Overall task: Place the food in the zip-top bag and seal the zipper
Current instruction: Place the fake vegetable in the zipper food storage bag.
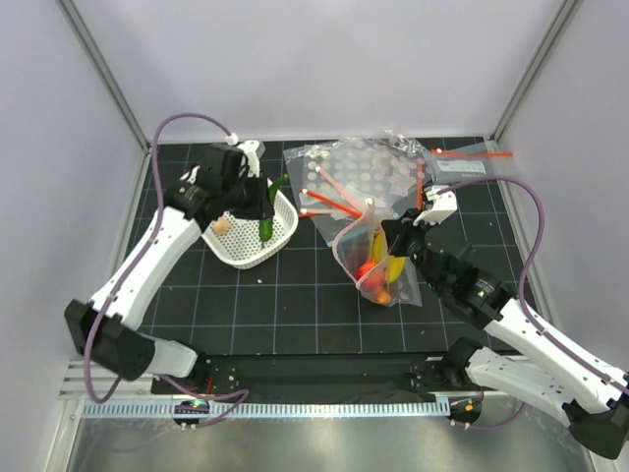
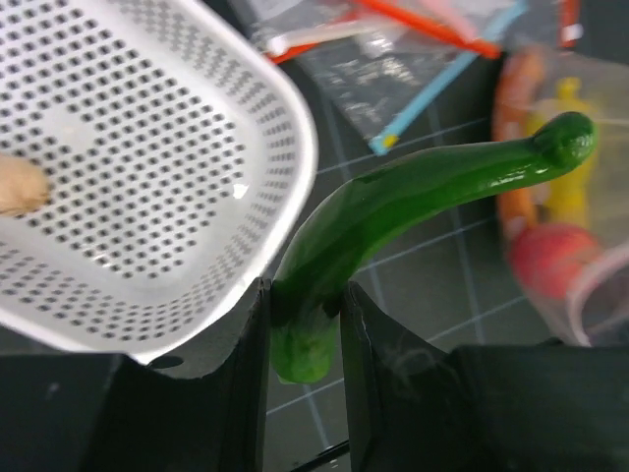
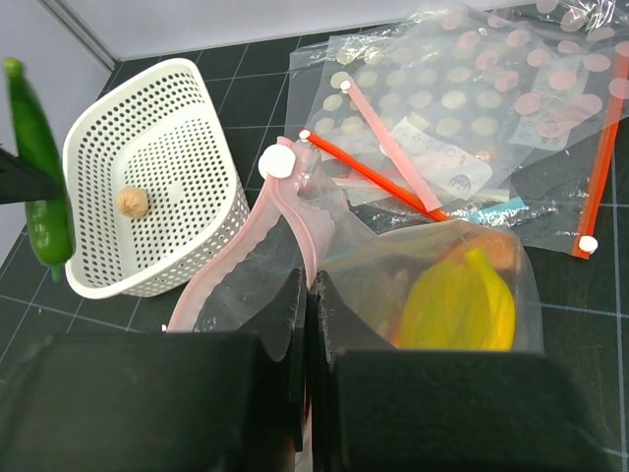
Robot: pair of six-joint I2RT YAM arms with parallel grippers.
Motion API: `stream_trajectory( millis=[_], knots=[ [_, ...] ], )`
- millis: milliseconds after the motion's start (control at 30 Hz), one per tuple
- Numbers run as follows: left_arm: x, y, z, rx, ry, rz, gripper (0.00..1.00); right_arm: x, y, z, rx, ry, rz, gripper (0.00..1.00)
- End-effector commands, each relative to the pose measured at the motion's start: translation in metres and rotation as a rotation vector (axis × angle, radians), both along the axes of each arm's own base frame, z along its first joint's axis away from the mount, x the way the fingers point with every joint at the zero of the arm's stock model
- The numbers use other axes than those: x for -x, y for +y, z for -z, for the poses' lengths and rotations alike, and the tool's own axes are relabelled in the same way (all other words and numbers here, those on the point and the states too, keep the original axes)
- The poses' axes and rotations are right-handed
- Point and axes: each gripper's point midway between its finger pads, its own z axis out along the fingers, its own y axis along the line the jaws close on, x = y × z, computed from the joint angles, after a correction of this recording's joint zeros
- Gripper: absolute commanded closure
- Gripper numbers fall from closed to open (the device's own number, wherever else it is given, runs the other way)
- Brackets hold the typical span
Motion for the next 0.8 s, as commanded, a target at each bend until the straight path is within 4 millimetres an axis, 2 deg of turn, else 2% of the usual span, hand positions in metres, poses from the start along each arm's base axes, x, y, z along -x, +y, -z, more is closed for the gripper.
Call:
stream_trajectory(
  millis=[0,33,100,133,167,200,267,300,367,567,667,700,767],
  knots=[
    [0.007,-0.051,-0.057,0.334,-0.154,0.089,0.78,-0.002,0.005,-0.027,-0.07,-0.069,-0.014,0.99],
    [0.019,-0.059,-0.076,0.403,-0.19,0.102,0.76,-0.001,0.006,-0.028,-0.071,-0.071,-0.018,0.99],
    [0.025,-0.074,-0.087,0.477,-0.244,0.134,0.76,0.0,0.007,-0.029,-0.077,-0.069,-0.025,0.99],
    [0.036,-0.085,-0.095,0.515,-0.257,0.16,0.76,0.002,0.007,-0.031,-0.083,-0.076,-0.035,0.99],
    [0.036,-0.093,-0.101,0.544,-0.298,0.171,0.76,0.003,0.006,-0.033,-0.092,-0.079,-0.036,0.99],
    [0.045,-0.106,-0.103,0.563,-0.308,0.203,0.77,0.003,0.006,-0.032,-0.092,-0.079,-0.036,0.99],
    [0.05,-0.119,-0.115,0.613,-0.364,0.228,0.77,0.004,0.006,-0.033,-0.098,-0.081,-0.038,0.99],
    [0.059,-0.132,-0.119,0.63,-0.373,0.26,0.77,0.004,0.007,-0.033,-0.097,-0.081,-0.042,0.99],
    [0.061,-0.144,-0.128,0.654,-0.416,0.284,0.77,0.005,0.009,-0.033,-0.1,-0.078,-0.05,0.99],
    [0.072,-0.178,-0.141,0.701,-0.472,0.356,0.77,0.008,0.008,-0.037,-0.115,-0.088,-0.058,0.99],
    [0.075,-0.195,-0.135,0.692,-0.469,0.38,0.77,0.008,0.006,-0.039,-0.121,-0.094,-0.053,0.99],
    [0.077,-0.206,-0.124,0.67,-0.453,0.399,0.77,0.009,0.005,-0.04,-0.124,-0.097,-0.051,0.99],
    [0.074,-0.214,-0.113,0.643,-0.444,0.394,0.76,0.01,0.004,-0.041,-0.128,-0.099,-0.048,0.99]
  ],
)
